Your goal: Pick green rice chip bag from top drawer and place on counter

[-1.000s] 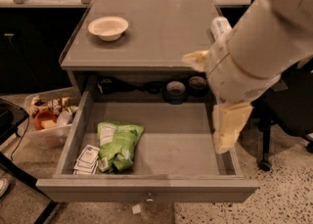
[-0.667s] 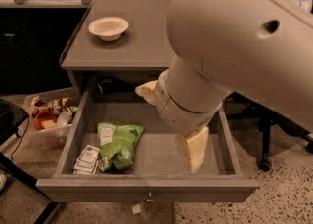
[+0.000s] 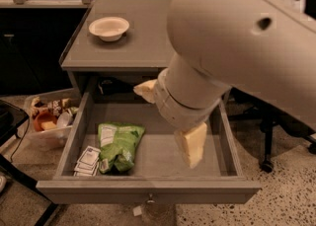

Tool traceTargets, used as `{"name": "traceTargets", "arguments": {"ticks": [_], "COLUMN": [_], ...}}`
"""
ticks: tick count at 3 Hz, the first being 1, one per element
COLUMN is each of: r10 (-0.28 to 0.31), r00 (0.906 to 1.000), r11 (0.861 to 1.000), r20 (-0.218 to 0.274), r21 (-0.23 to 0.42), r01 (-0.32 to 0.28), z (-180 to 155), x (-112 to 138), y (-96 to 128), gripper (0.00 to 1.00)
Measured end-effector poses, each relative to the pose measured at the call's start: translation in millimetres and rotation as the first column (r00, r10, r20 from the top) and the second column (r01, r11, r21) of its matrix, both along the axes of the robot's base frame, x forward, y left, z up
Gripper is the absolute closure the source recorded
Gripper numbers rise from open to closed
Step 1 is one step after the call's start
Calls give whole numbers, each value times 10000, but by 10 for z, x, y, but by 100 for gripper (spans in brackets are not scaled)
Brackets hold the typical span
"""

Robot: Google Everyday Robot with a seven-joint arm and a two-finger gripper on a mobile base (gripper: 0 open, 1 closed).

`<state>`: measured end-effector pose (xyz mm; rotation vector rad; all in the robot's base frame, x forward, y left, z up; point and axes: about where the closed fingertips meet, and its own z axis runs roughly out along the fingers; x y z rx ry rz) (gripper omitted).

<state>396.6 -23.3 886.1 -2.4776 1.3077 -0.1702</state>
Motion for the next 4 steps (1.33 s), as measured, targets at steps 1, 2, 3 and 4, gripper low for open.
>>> {"name": "traceTargets", "arguments": {"ticks": [1,2,3,4], "r10": [1906,3651,5246,5247], "r00": [9816,9294,8450,8450], "r11": [9812,9288,8483,8483], "r20": [-90,-548,-1035,-1036], "r21": [337,892,1472,1471], "r01": [-1902,-3596,-5086,-5087], "z": [-273,-695,-1156,-1157], "x": [503,860,909,910], "y": [357,689,962,961], "gripper": [0,0,0,0]}}
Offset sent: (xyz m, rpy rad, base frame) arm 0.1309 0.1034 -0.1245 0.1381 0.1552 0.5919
